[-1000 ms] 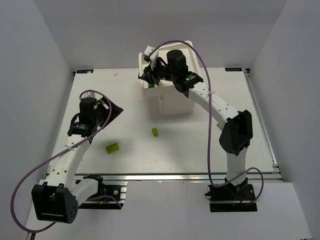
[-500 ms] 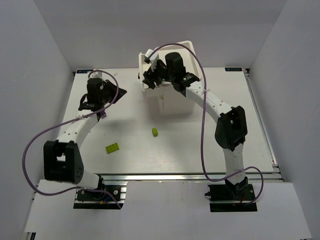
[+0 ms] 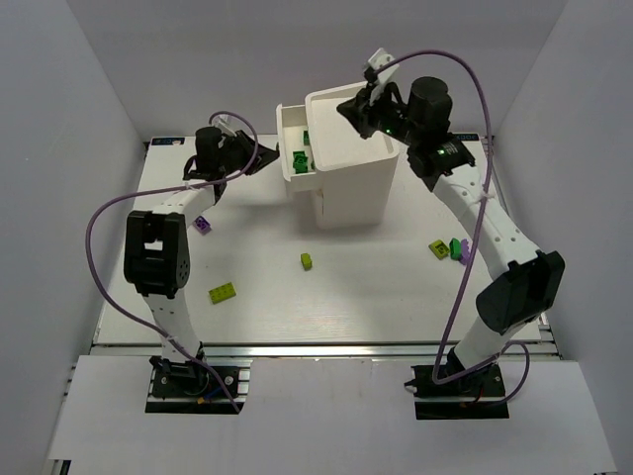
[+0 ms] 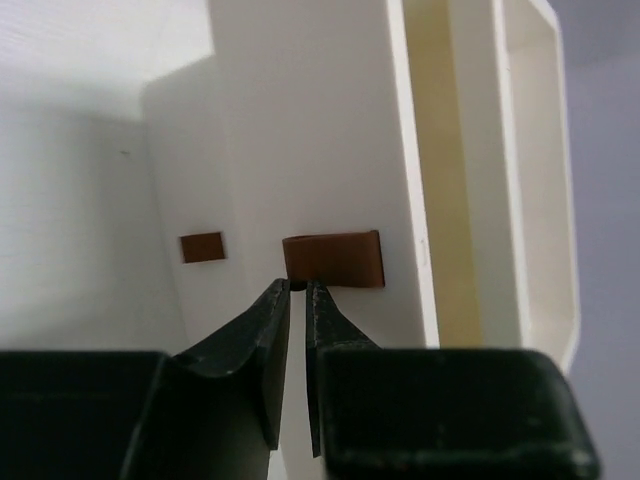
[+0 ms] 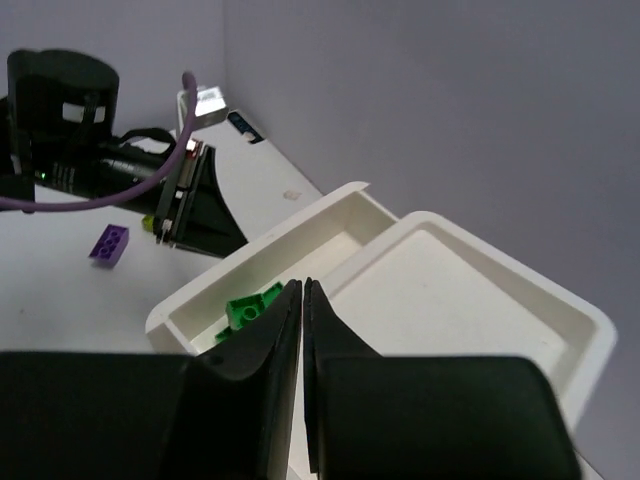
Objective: Sort the legos into containers by color
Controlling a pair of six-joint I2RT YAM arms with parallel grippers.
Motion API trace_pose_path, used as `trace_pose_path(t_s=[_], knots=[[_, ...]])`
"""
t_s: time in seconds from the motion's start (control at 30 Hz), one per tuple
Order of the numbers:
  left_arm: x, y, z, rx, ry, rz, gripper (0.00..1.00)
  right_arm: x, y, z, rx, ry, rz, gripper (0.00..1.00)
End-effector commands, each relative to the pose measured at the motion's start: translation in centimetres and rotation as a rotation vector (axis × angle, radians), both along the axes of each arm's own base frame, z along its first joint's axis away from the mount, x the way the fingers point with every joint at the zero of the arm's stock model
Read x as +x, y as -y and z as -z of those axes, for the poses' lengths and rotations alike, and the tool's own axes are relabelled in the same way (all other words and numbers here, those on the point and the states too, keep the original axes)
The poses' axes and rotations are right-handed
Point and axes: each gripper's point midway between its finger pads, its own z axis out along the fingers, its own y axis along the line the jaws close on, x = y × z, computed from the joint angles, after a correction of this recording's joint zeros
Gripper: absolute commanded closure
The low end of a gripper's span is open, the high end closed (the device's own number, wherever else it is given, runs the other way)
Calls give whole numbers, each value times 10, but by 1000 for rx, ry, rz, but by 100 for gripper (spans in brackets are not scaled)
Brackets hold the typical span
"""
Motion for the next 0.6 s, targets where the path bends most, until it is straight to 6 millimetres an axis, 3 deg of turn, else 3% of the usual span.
trace_pose_path(t_s=[0.0, 0.07, 0.3, 0.57], knots=[[-9, 32, -46, -100, 131, 166, 77, 10, 22, -2, 32, -7, 72, 91], [-13, 49, -54, -124, 153, 231, 75, 21, 38, 3, 32, -33, 129, 91], [-13, 92, -44, -181, 144, 363, 72, 50, 83, 29, 40, -154, 271, 90], [-8, 98, -36, -204, 112, 342, 68, 62, 108, 46, 42, -227, 304, 88]])
